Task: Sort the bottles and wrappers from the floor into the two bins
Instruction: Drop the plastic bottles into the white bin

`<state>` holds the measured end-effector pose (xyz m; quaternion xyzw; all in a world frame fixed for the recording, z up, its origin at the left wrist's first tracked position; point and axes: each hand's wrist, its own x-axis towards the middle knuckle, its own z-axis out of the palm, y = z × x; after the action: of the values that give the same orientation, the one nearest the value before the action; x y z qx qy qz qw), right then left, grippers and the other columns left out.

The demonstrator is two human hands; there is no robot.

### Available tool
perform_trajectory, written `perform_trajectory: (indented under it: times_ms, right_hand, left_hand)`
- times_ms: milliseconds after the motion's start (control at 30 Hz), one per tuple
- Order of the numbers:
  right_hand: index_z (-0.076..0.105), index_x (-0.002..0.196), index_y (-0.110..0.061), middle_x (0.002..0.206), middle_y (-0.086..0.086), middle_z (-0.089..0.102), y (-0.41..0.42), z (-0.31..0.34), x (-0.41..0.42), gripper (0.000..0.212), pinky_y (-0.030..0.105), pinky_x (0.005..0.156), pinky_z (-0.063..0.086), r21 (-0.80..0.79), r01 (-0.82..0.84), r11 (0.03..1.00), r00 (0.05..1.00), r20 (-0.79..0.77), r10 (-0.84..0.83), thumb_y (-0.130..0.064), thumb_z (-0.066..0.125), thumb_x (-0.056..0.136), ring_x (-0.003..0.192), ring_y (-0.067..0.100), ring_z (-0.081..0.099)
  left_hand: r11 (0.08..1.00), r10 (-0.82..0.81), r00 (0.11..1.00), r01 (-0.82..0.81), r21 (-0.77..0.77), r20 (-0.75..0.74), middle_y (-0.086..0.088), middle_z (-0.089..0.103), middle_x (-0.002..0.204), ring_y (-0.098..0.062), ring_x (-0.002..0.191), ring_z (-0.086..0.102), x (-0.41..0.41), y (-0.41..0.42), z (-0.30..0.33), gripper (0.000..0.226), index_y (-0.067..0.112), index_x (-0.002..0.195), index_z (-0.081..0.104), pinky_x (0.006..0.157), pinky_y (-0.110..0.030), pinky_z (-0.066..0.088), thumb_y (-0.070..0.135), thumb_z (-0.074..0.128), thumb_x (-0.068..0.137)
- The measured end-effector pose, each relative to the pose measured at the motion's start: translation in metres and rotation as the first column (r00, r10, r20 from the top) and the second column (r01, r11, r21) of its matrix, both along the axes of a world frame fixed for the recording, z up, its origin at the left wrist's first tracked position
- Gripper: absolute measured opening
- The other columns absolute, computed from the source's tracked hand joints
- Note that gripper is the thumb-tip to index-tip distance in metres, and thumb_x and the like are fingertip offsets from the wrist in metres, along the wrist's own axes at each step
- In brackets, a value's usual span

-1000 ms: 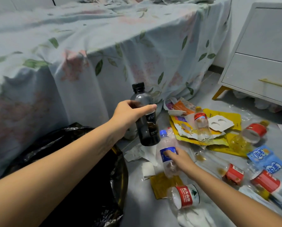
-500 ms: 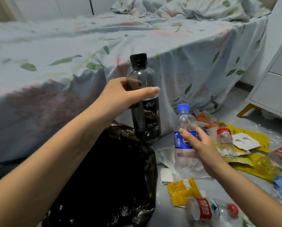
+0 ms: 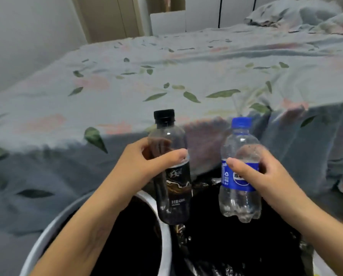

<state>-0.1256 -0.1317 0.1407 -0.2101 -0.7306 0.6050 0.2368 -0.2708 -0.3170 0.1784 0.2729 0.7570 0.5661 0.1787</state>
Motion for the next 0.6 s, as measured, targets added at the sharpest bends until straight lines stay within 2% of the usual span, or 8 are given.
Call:
perform_trajectory:
  times_ms: [67,133,200,300,400,467,500,600]
  right_hand:
    - [0.060,0.095,-0.030,0.087,-0.011,0.073,-0.020,0.001,-0.022,0.052,0.023,0.071,0.051,0.016,-0.080,0.997,0.997,0.018,0.080,-0.058,0.080,0.056,0.078,0.007,0.070]
    - [0.059,0.098,-0.029,0.088,-0.012,0.072,-0.040,-0.001,-0.040,0.055,0.024,0.072,0.053,0.041,-0.158,0.987,0.987,0.030,0.156,-0.058,0.080,0.057,0.078,0.007,0.070]
    - [0.059,0.097,-0.028,0.086,-0.015,0.072,-0.057,-0.005,-0.055,0.051,0.018,0.067,0.052,0.035,-0.222,0.974,0.975,0.029,0.221,-0.053,0.077,0.057,0.075,0.004,0.070]
    - [0.060,0.095,-0.027,0.088,-0.014,0.072,-0.078,-0.014,-0.070,0.050,0.013,0.065,0.051,0.004,-0.302,0.953,0.953,0.026,0.302,-0.053,0.077,0.056,0.076,0.002,0.069]
    - [0.061,0.093,-0.025,0.087,-0.012,0.072,-0.096,-0.025,-0.078,0.049,0.013,0.065,0.051,-0.009,-0.358,0.934,0.931,0.069,0.358,-0.054,0.082,0.060,0.076,0.002,0.069]
    - [0.063,0.094,-0.025,0.088,-0.011,0.073,-0.106,-0.031,-0.080,0.052,0.015,0.066,0.052,-0.031,-0.376,0.926,0.921,0.099,0.377,-0.057,0.077,0.055,0.078,0.003,0.069]
    - [0.064,0.094,-0.025,0.088,-0.010,0.073,-0.110,-0.034,-0.080,0.055,0.016,0.066,0.053,-0.047,-0.373,0.927,0.920,0.114,0.376,-0.059,0.073,0.052,0.078,0.004,0.070]
    - [0.065,0.092,-0.025,0.086,-0.009,0.072,-0.116,-0.041,-0.082,0.055,0.021,0.067,0.057,-0.082,-0.343,0.936,0.920,0.169,0.352,-0.061,0.071,0.051,0.075,0.004,0.069]
  left_hand:
    - [0.998,0.064,0.997,-0.063,-0.009,0.047,0.009,0.074,0.078,-0.004,0.075,0.070,-0.014,-0.029,-0.007,0.053,0.022,0.086,0.073,0.068,-0.020,0.052,0.054,0.079,0.045]
    - [0.993,0.113,0.990,-0.110,-0.033,0.089,0.005,0.075,0.079,-0.008,0.076,0.071,-0.026,-0.056,-0.012,0.047,0.027,0.085,0.074,0.070,-0.025,0.052,0.052,0.076,0.045]
    - [0.991,0.121,0.989,-0.115,-0.070,0.086,0.006,0.076,0.084,-0.008,0.079,0.071,-0.033,-0.080,-0.018,0.042,0.031,0.085,0.074,0.068,-0.020,0.051,0.050,0.076,0.048]
    - [0.981,0.154,0.984,-0.141,-0.132,0.094,0.005,0.076,0.091,-0.006,0.083,0.071,-0.040,-0.110,-0.033,0.040,0.024,0.091,0.075,0.066,-0.012,0.051,0.039,0.088,0.056]
    - [0.964,0.186,0.973,-0.154,-0.215,0.136,0.005,0.076,0.086,-0.005,0.081,0.071,-0.041,-0.128,-0.054,0.043,0.018,0.093,0.073,0.068,-0.013,0.051,0.037,0.081,0.055]
    - [0.944,0.188,0.970,-0.136,-0.300,0.153,0.007,0.077,0.089,-0.005,0.085,0.071,-0.042,-0.134,-0.073,0.045,0.021,0.094,0.073,0.075,-0.017,0.051,0.042,0.084,0.056]
    - [0.928,0.209,0.966,-0.146,-0.343,0.155,0.008,0.077,0.089,-0.004,0.084,0.071,-0.043,-0.136,-0.084,0.044,0.021,0.095,0.073,0.072,-0.015,0.051,0.042,0.086,0.058]
    - [0.874,0.299,0.939,-0.197,-0.445,0.172,0.006,0.076,0.084,-0.003,0.071,0.068,-0.051,-0.136,-0.120,0.042,0.019,0.096,0.072,0.053,-0.012,0.046,0.041,0.084,0.063]
